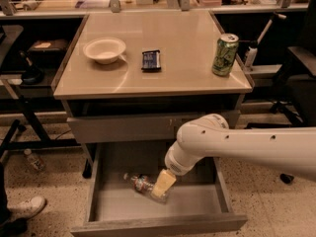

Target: Pick water bottle from middle drawer and place on counter

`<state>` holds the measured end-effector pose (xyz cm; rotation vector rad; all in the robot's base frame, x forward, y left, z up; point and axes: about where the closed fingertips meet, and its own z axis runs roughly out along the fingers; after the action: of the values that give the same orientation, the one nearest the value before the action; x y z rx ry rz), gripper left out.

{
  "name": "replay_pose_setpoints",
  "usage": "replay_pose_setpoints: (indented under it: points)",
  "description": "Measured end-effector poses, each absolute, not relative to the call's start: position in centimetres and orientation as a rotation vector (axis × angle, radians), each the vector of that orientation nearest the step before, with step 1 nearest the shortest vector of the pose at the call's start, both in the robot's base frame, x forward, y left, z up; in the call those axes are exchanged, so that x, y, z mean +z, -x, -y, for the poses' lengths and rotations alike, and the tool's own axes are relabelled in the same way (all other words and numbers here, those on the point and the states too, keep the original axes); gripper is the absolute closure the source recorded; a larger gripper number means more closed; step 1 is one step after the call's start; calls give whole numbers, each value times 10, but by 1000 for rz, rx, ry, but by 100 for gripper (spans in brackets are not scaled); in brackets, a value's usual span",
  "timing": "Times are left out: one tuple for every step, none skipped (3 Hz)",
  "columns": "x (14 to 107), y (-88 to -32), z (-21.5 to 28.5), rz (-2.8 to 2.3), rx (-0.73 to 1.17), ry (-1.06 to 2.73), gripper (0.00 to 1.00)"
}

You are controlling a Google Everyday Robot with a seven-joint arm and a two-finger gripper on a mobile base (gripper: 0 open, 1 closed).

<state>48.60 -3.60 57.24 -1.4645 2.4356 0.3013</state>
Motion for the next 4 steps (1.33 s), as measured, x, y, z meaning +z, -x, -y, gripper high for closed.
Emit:
replay_pose_setpoints:
  points:
    - [548, -485, 23, -2399, 348, 1460, 0]
    - [502, -490, 7, -2373, 428, 1401, 0]
    - [466, -495, -8, -2362, 462, 1381, 0]
    - [435, -500, -18, -2372, 491, 1359, 0]
